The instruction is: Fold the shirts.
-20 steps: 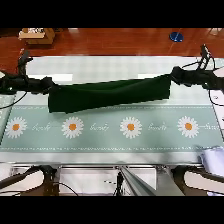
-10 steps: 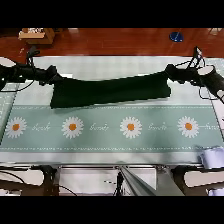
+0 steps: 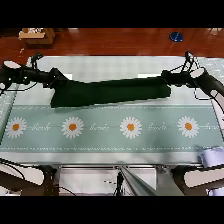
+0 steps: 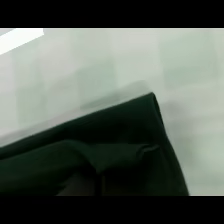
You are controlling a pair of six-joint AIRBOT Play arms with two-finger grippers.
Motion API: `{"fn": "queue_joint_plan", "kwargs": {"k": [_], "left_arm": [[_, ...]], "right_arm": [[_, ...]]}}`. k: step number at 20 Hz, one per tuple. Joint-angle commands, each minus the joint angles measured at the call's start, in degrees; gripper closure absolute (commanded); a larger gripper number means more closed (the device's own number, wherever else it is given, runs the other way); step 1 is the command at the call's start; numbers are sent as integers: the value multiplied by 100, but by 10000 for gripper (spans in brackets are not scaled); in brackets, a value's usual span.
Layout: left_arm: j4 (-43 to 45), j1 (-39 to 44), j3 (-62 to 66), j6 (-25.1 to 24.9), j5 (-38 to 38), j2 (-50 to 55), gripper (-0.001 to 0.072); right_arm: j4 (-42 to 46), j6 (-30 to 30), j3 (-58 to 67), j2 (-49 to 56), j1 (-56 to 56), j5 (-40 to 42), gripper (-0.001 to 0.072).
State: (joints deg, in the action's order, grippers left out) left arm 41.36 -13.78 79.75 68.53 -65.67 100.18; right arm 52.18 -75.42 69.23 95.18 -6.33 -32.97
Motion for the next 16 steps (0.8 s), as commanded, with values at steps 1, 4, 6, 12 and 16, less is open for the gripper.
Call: {"fn": "queue_joint_plan", "kwargs": {"k": [1,4,6,12,16], "left_arm": [[173,-404,11,-4,-925,-44,190],[170,-813,11,149,-1895,-118,190],[168,-944,11,160,-2350,-203,194],[160,-789,11,94,-2527,-549,196],[153,-581,11,-55,-2498,-555,214]], "right_arm": [[546,-7,4,-118,-144,-293,681],[704,-35,4,-306,-348,-313,347],[719,-46,4,-428,-496,-402,227],[619,-470,2,-365,-1185,-1366,167],[-1010,-149,2,155,-1635,-1934,132]]}}
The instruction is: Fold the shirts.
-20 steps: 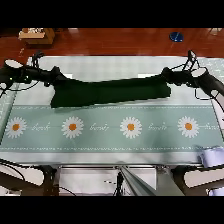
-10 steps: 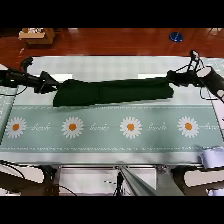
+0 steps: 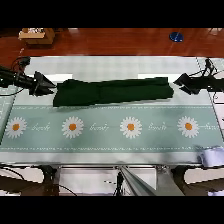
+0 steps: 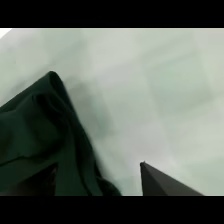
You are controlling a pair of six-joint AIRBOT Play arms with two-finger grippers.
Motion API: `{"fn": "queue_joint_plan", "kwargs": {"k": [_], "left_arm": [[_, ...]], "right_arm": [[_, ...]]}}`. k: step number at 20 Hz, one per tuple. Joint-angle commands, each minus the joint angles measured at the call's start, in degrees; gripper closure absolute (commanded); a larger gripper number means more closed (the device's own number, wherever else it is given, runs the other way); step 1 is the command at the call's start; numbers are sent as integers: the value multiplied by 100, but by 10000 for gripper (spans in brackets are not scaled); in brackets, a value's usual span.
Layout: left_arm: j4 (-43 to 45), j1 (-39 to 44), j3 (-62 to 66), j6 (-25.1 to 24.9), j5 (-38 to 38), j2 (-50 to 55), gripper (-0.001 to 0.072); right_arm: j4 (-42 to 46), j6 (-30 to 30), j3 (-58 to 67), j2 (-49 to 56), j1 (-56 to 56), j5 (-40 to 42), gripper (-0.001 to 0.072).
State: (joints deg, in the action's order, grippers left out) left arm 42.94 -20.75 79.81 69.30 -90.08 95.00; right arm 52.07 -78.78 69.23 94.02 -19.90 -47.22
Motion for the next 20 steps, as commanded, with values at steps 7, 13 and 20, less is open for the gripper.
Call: {"fn": "queue_joint_plan", "kwargs": {"k": [7,13,20], "left_arm": [[-11,413,4,-179,247,-15,247],[-24,675,4,-173,304,-17,255],[-1019,1167,4,-179,402,-15,612]], "right_arm": [[-2743,876,2,920,256,-184,141],[-2942,1043,4,940,977,758,681],[-2293,1473,4,-195,925,-142,682]]}}
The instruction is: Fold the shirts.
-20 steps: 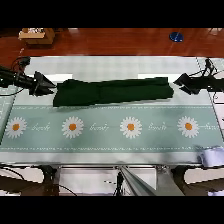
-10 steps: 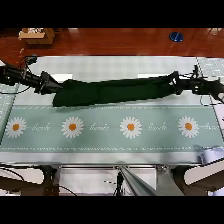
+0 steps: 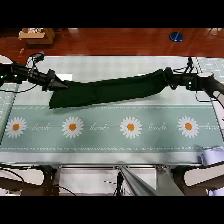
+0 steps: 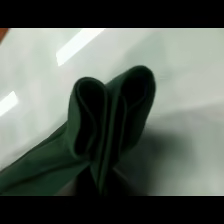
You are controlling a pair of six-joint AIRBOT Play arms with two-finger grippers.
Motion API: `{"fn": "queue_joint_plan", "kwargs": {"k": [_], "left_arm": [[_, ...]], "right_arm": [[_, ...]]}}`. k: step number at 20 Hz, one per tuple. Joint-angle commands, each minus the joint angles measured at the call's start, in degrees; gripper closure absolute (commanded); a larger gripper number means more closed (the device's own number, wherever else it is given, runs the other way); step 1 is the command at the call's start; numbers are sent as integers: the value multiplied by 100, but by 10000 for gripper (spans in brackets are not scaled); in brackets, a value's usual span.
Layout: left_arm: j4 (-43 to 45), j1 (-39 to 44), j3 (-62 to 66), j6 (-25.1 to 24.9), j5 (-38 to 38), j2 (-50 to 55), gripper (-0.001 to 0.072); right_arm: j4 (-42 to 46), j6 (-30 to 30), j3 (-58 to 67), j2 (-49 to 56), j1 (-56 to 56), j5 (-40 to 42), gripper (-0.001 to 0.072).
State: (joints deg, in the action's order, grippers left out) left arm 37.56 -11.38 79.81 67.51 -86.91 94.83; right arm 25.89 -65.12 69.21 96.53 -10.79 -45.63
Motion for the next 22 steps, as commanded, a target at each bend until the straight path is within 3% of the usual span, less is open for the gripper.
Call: {"fn": "queue_joint_plan", "kwargs": {"k": [1,10,11,17,22], "left_arm": [[-608,396,4,0,201,2,612],[-667,2623,2,22,2258,221,626],[-669,2828,2,24,2382,323,672],[-763,3646,2,131,2824,774,679],[-1716,4229,4,111,3501,1045,679]], "right_arm": [[461,57,7,-656,13,-402,683],[1241,-505,4,-2109,20,-1346,682],[1285,-612,7,-2267,20,-1423,682],[1644,-1311,7,-3368,20,-1589,683],[1989,-1838,7,-3947,20,-1786,682]]}}
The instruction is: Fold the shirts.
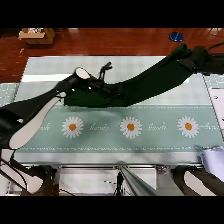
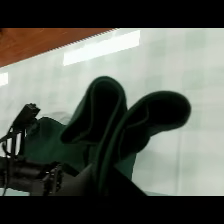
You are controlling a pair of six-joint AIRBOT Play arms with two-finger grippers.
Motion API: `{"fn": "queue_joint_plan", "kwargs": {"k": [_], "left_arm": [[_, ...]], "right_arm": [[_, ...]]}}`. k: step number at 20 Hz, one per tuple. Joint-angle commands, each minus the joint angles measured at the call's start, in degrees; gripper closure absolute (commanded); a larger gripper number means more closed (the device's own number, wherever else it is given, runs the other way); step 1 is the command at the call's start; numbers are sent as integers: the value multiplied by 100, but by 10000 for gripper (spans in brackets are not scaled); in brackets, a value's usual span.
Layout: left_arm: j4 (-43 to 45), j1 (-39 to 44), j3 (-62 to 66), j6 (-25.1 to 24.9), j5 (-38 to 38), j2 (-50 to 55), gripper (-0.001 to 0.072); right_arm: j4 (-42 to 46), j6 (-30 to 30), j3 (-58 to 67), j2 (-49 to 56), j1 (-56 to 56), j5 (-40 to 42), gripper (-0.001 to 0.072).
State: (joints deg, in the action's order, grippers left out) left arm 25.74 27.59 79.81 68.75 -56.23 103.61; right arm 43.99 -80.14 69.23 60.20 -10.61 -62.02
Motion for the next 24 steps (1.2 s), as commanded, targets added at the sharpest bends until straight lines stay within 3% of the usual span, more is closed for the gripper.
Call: {"fn": "queue_joint_plan", "kwargs": {"k": [1,7,11,14,18,24], "left_arm": [[-706,470,4,-13,562,262,679],[-1832,1132,4,-17,1325,678,680],[-2004,1001,2,-516,1263,649,683],[-1471,160,2,-765,752,129,683],[-345,-1290,0,-828,-122,-1121,682],[396,-3521,0,-826,-1556,-3003,682]], "right_arm": [[179,-380,2,-382,2,-208,683],[181,-514,4,-671,2,-426,682],[184,-540,2,-673,2,-450,683],[291,-540,2,-673,107,-415,683],[953,-719,2,-509,1097,131,682],[1126,-988,2,664,2809,2105,682]]}}
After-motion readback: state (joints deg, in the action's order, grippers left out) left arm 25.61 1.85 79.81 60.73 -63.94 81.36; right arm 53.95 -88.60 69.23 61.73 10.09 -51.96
